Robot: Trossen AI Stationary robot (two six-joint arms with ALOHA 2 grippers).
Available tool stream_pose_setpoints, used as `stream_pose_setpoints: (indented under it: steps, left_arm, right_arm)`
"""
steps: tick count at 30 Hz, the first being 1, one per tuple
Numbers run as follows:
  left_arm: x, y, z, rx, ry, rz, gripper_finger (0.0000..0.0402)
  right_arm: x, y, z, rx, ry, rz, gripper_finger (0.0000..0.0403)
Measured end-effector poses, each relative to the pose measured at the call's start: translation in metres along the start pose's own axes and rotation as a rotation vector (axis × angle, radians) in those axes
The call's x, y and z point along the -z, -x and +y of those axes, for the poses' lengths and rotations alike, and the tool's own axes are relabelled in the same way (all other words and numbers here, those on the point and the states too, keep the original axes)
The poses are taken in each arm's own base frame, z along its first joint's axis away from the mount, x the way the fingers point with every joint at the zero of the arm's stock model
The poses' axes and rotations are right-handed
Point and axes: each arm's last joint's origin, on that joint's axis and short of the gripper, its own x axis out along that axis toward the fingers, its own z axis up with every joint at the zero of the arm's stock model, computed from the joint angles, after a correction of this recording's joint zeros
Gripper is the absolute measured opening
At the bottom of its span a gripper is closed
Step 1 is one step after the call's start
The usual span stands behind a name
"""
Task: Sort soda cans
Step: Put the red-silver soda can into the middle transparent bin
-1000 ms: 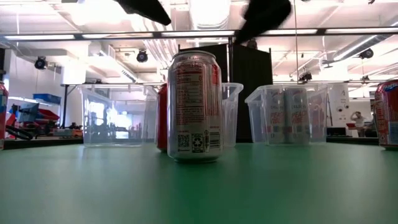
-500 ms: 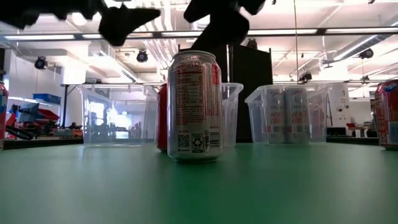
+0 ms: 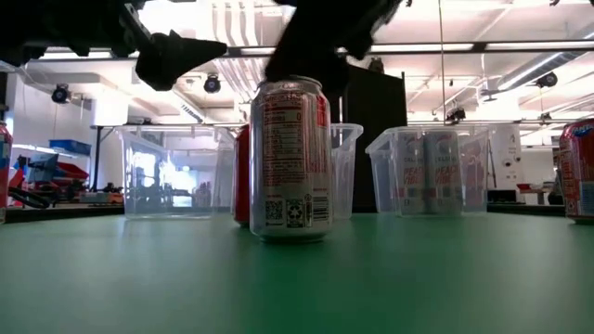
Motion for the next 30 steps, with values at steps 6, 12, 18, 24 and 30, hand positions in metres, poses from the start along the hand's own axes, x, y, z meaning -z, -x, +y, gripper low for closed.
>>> stream_pose_setpoints:
  steps: [6, 12, 18, 24, 30]
  left_arm:
    - [-0.004, 0.002, 0.002, -0.016, 0.003, -0.016, 0.0387]
    - [-0.004, 0.004, 0.002, -0.019, 0.008, -0.017, 0.0387]
    - [0.004, 0.004, 0.006, -0.070, 0.023, 0.048, 0.0387]
    - [0.010, 0.004, 0.013, -0.172, 0.046, 0.107, 0.0387]
    - [0.011, 0.006, 0.018, -0.207, 0.060, 0.141, 0.0387]
  right_arm:
    - [0.003, -0.019, -0.001, -0.005, 0.018, 0.029, 0.0384]
    - [0.000, -0.016, 0.000, -0.003, 0.008, 0.047, 0.0384]
    - [-0.007, -0.008, -0.001, 0.012, 0.008, 0.103, 0.0384]
    - [-0.012, -0.005, -0.002, 0.008, 0.051, 0.094, 0.0384]
    - [-0.006, -0.020, -0.003, 0.019, 0.079, 0.124, 0.0384]
